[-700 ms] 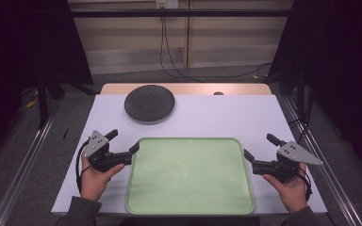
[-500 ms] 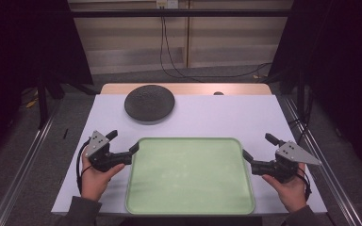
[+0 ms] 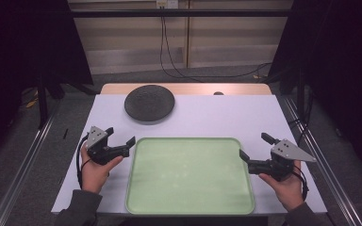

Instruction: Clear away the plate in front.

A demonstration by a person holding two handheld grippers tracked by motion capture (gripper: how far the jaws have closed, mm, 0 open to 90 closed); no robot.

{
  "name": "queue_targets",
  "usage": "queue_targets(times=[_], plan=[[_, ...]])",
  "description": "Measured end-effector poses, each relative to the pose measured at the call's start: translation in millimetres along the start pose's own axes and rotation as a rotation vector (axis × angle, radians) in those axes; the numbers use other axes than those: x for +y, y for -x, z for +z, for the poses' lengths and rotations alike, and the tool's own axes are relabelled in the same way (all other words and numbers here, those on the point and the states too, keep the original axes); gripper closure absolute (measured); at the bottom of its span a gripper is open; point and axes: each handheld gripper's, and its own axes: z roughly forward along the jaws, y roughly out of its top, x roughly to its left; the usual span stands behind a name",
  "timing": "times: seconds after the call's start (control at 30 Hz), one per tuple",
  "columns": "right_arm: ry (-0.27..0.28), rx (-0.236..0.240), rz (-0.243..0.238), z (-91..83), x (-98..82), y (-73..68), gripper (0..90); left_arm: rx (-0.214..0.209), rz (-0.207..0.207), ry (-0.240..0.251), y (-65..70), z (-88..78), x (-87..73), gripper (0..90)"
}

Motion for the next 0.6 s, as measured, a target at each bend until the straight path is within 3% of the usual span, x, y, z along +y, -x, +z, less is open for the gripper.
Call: queue_targets(times=[0.1, 0.3, 0.37, 0.47, 0.5, 0.6], plan=[[-0.001, 0.015, -0.009, -1.2, 0.3, -3.8, 3.6, 0.013, 0.007, -0.010, -5.6, 9.1, 2.9, 4.8], [-0.003, 0.017, -0.005, -2.4, 0.1, -4.1, 3.7, 0.049, -0.039, -0.020, -25.4, 31.0, 4.6, 5.5], [-0.007, 0.015, -0.009, -2.9, 0.1, -4.2, 3.7, 0.060, -0.060, -0.016, -29.0, 36.5, 5.8, 5.5], [-0.004, 0.016, -0.014, -3.0, 0.1, -4.7, 3.8, 0.071, -0.060, -0.025, -31.0, 43.1, 8.0, 5.5], [-0.007, 0.022, -0.024, -4.1, -0.3, -5.4, 3.9, 0.067, -0.087, -0.023, -33.8, 50.1, 10.0, 5.5], [-0.006, 0.029, -0.021, -4.6, -1.3, -5.7, 4.0, 0.076, -0.101, -0.023, -37.3, 56.0, 12.5, 5.5]])
